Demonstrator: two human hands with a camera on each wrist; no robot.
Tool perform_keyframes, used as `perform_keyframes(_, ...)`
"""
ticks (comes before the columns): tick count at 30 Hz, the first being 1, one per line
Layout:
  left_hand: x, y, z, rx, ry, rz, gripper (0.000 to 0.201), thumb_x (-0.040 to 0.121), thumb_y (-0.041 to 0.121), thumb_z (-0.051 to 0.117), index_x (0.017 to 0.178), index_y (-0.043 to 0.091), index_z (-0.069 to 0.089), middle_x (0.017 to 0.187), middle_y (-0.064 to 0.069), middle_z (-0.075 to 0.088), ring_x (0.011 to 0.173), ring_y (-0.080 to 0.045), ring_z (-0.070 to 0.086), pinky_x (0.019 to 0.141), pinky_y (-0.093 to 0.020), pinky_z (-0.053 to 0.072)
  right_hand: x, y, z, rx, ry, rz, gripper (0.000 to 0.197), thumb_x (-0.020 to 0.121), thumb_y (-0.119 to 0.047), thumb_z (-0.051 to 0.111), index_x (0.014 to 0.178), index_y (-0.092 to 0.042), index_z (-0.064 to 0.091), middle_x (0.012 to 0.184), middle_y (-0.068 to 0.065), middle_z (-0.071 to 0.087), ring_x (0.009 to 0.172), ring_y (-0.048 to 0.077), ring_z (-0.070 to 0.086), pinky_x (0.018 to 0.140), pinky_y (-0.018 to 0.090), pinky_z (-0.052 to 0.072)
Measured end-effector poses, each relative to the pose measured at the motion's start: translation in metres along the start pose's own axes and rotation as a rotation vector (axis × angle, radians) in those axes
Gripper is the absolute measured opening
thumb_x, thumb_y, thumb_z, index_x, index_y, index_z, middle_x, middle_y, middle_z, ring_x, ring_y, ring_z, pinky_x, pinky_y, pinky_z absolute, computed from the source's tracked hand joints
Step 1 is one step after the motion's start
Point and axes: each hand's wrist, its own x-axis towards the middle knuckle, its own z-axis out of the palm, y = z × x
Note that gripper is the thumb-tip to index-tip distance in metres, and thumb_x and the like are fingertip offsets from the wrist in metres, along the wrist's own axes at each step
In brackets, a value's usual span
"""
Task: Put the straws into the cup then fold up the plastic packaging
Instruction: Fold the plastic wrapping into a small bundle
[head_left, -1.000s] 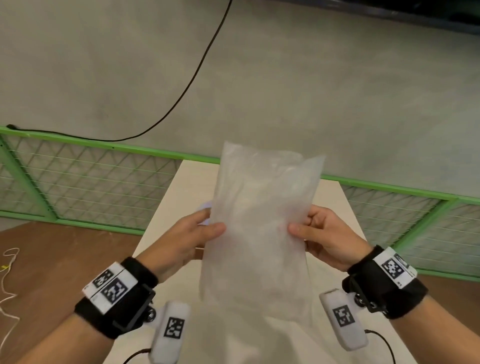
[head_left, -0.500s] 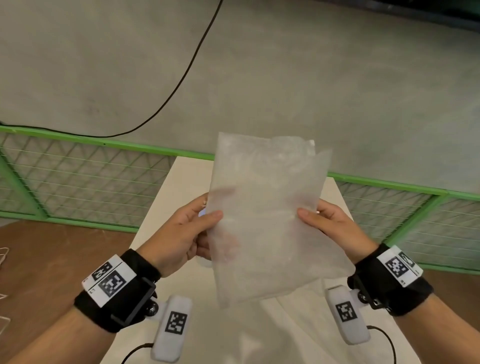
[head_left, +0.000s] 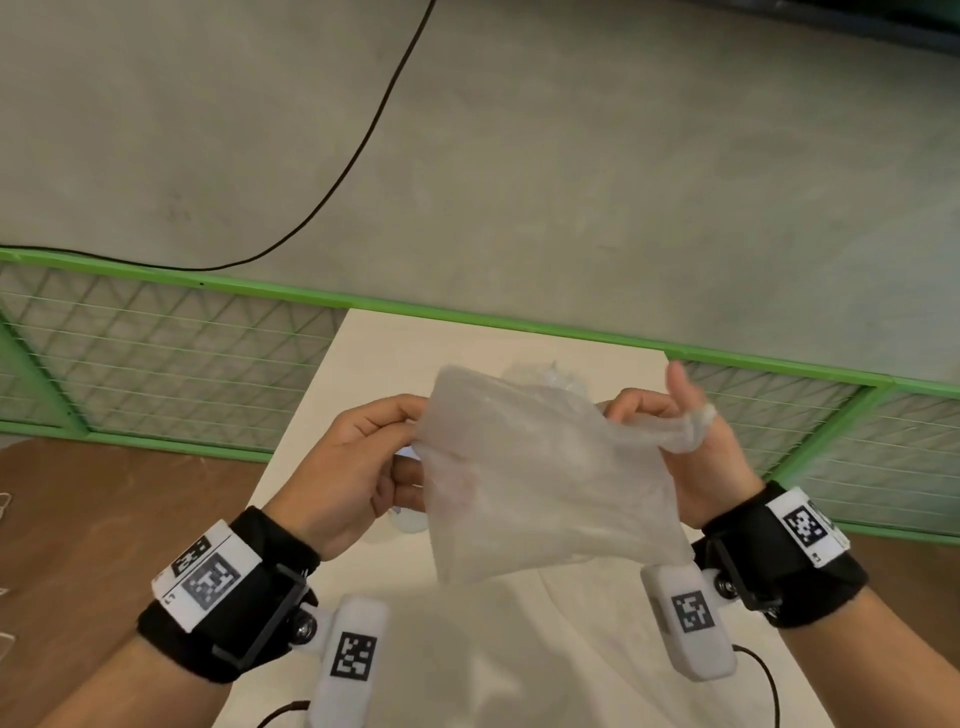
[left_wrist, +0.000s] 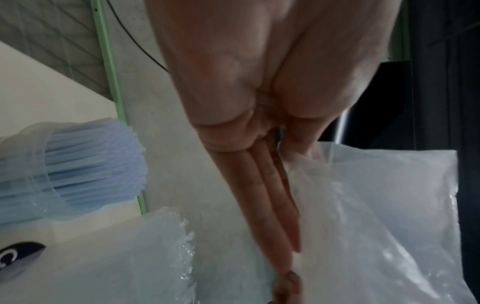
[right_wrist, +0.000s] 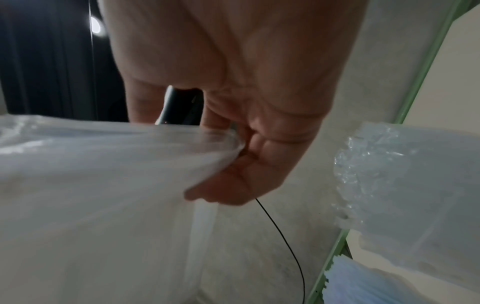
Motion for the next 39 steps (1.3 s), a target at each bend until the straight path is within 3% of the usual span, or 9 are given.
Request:
perform_keyframes(4, -0.004, 0.004, 0.004, -0.046, -0.051, -0.036, 0.049, 0.076, 0.044, 0.059, 0.101, 0.002, 0.064, 0.102, -0.013, 0.06, 0.077, -0.034, 0.066, 0.068, -0.046, 0.055, -0.001, -0.003, 0.001, -0.155, -0.017, -0.109, 0.027, 0.059, -0.026, 0.088, 0.077, -0.014, 0.071, 0.083, 0.005, 0.065, 0.067, 0.018, 0.061, 0.057, 0.025, 0.051)
perform_keyframes(7, -0.006, 0.005, 0.01, 0.064, -0.061, 0.02, 0.033, 0.071, 0.037, 0.071, 0.094, 0.015, 0.063, 0.098, -0.005, 0.061, 0.075, -0.023, 0.065, 0.068, -0.045, 0.055, -0.002, -0.008, 0.006, -0.122, 0.033, -0.094, 0.051, 0.073, -0.005, 0.074, 0.121, -0.019, 0.062, 0.097, 0.003, 0.069, 0.079, 0.021, 0.067, 0.064, 0.029, 0.056)
perform_keyframes(11, -0.007, 0.002, 0.009, 0.138, -0.101, 0.033, 0.058, 0.072, -0.002, 0.079, 0.119, 0.019, 0.053, 0.078, 0.009, 0.069, 0.059, -0.01, 0.065, 0.055, -0.022, 0.052, -0.006, 0.003, 0.007, -0.088, -0.001, 0.087, 0.094, 0.06, -0.048, 0.088, 0.14, -0.041, 0.04, 0.126, -0.004, 0.063, 0.112, 0.02, 0.064, 0.079, 0.038, 0.057)
perform_keyframes(14, -0.009, 0.008, 0.003, 0.146, -0.131, 0.041, 0.067, 0.069, 0.001, 0.084, 0.123, 0.024, 0.053, 0.093, 0.01, 0.07, 0.068, -0.012, 0.068, 0.054, -0.022, 0.051, -0.01, 0.006, 0.003, -0.224, -0.088, 0.147, 0.095, 0.066, -0.025, 0.086, 0.141, -0.044, 0.032, 0.128, -0.003, 0.063, 0.116, 0.023, 0.063, 0.08, 0.041, 0.057)
perform_keyframes(21, -0.012, 0.009, 0.004, 0.279, -0.134, 0.07, 0.084, 0.054, 0.01, 0.087, 0.123, 0.04, 0.049, 0.119, 0.018, 0.059, 0.097, -0.027, 0.069, 0.074, -0.055, 0.058, -0.006, -0.01, -0.004, -0.288, -0.042, 0.086, 0.076, 0.062, -0.026, 0.092, 0.129, -0.018, 0.058, 0.091, 0.024, 0.069, 0.064, 0.027, 0.057, 0.046, 0.026, 0.041)
perform_keyframes(27, -0.013, 0.004, 0.017, 0.209, -0.058, 0.225, 0.085, 0.055, 0.01, 0.085, 0.123, 0.04, 0.044, 0.121, 0.025, 0.057, 0.1, -0.024, 0.07, 0.084, -0.051, 0.058, -0.004, -0.003, 0.009, 0.253, -0.029, -0.119, 0.077, 0.065, -0.055, 0.084, 0.127, -0.015, 0.062, 0.109, 0.006, 0.069, 0.091, 0.02, 0.065, 0.072, 0.029, 0.051)
perform_keyframes(31, -0.011, -0.007, 0.033, 0.098, 0.06, 0.333, 0.083, 0.057, 0.007, 0.085, 0.122, 0.038, 0.043, 0.129, 0.02, 0.053, 0.107, -0.023, 0.068, 0.08, -0.044, 0.059, -0.005, 0.025, 0.043, 0.35, -0.104, -0.035, 0.112, 0.058, -0.058, 0.087, 0.14, -0.004, 0.033, 0.133, 0.024, 0.045, 0.119, 0.039, 0.049, 0.1, 0.05, 0.041)
perform_keyframes(35, -0.012, -0.024, 0.045, 0.118, 0.125, 0.368, 0.085, 0.061, -0.001, 0.084, 0.123, 0.039, 0.04, 0.136, 0.011, 0.047, 0.111, -0.024, 0.065, 0.082, -0.049, 0.058, -0.001, 0.033, 0.066, 0.202, 0.011, -0.031, 0.063, 0.082, -0.031, 0.076, 0.134, -0.004, 0.053, 0.135, 0.019, 0.059, 0.124, 0.033, 0.057, 0.098, 0.045, 0.051)
perform_keyframes(39, -0.019, -0.016, 0.02, -0.034, 0.071, 0.249, 0.07, 0.064, 0.023, 0.079, 0.12, 0.046, 0.044, 0.114, -0.007, 0.067, 0.093, -0.025, 0.07, 0.075, -0.038, 0.057, -0.004, 0.026, 0.053, 0.178, 0.007, 0.031, 0.036, 0.09, -0.013, 0.063, 0.125, -0.005, 0.062, 0.124, 0.016, 0.066, 0.111, 0.028, 0.066, 0.084, 0.041, 0.058)
